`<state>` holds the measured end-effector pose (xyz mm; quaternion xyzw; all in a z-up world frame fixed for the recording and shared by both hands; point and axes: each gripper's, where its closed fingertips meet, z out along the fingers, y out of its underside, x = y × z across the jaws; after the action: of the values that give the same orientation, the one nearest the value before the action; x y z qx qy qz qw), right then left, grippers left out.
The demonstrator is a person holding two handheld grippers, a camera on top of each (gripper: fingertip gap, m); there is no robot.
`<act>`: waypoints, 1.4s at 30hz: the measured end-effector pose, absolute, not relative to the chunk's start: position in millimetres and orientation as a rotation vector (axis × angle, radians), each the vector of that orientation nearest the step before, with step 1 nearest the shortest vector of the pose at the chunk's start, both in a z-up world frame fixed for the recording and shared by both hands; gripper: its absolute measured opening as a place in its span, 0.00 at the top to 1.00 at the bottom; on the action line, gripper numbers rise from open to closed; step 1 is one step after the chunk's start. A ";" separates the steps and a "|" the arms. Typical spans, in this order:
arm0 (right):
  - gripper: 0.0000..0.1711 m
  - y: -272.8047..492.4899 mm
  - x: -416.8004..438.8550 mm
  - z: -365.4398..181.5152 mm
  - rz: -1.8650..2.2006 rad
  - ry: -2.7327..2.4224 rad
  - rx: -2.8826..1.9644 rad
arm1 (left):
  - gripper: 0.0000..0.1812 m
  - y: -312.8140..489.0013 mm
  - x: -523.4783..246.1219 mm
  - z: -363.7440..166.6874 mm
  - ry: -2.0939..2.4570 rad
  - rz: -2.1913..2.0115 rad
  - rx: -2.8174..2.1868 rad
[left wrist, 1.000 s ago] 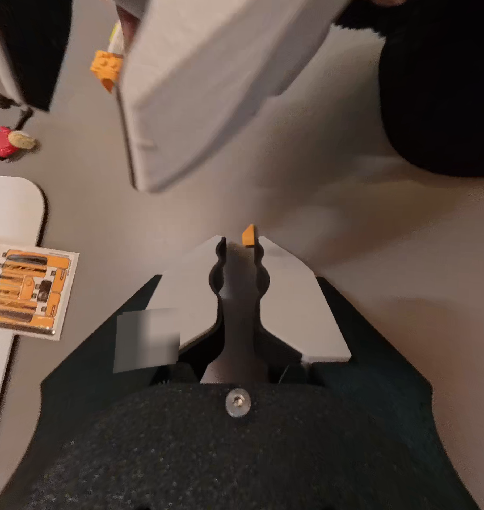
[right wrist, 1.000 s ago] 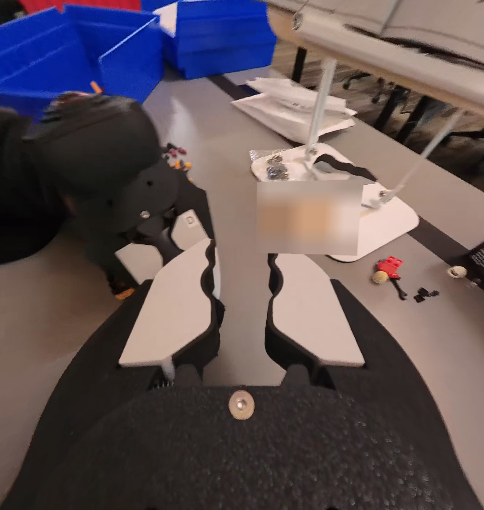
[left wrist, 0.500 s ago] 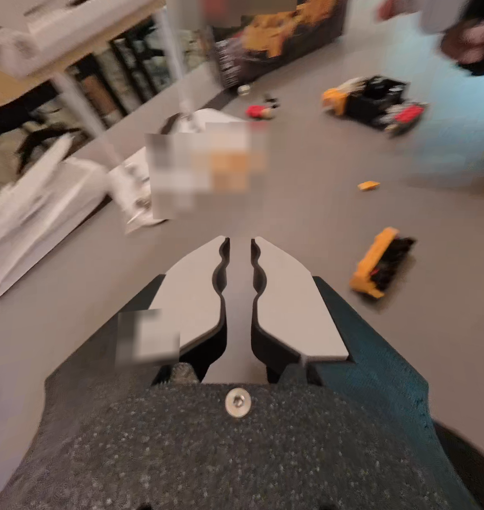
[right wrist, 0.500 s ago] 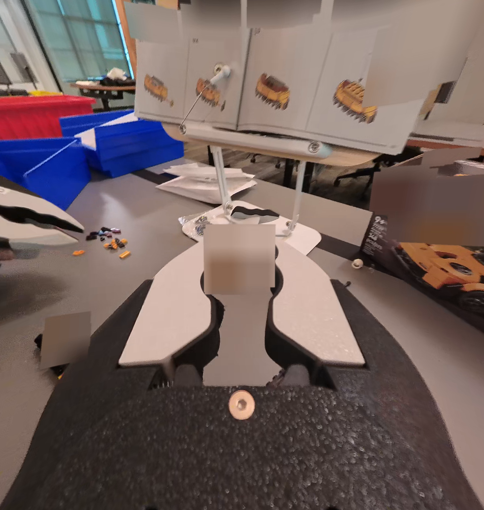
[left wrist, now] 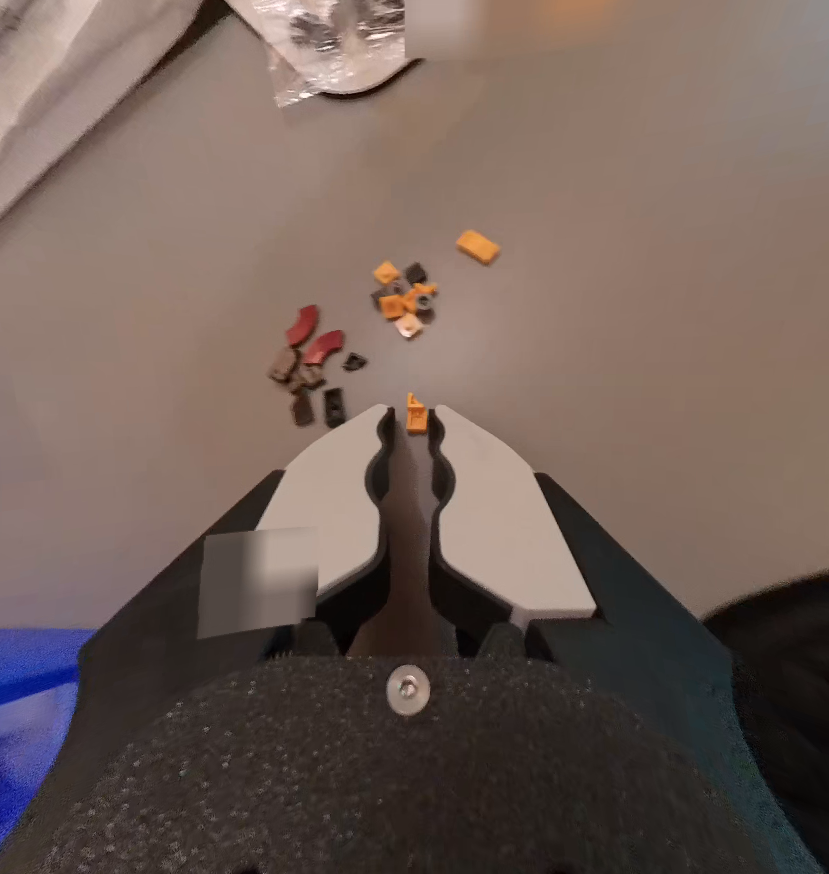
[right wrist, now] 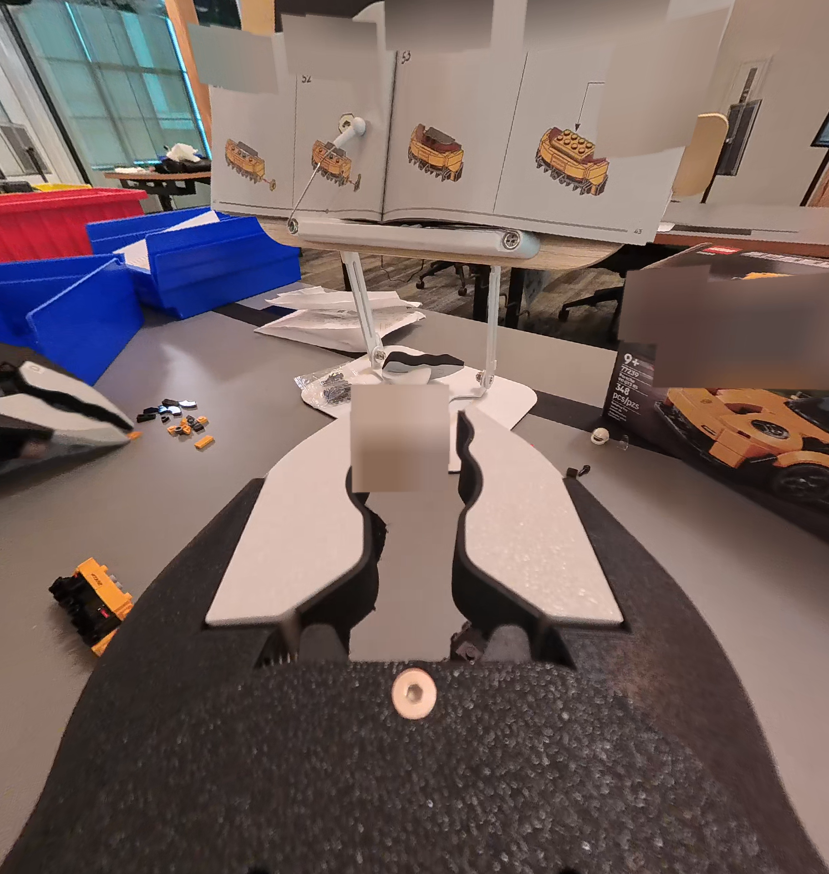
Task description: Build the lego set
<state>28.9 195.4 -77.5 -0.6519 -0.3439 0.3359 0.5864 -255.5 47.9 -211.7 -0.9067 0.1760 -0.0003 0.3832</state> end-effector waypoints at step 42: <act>1.00 215.2 87.8 -26.4 0.533 -0.395 -1.313 | 1.00 56.4 -287.4 -111.1 0.095 0.285 -1.698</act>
<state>87.8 215.2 -26.4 -0.5989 -0.1802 0.2433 0.7414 -287.4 56.4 -111.1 -0.7477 0.0417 0.1256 0.6507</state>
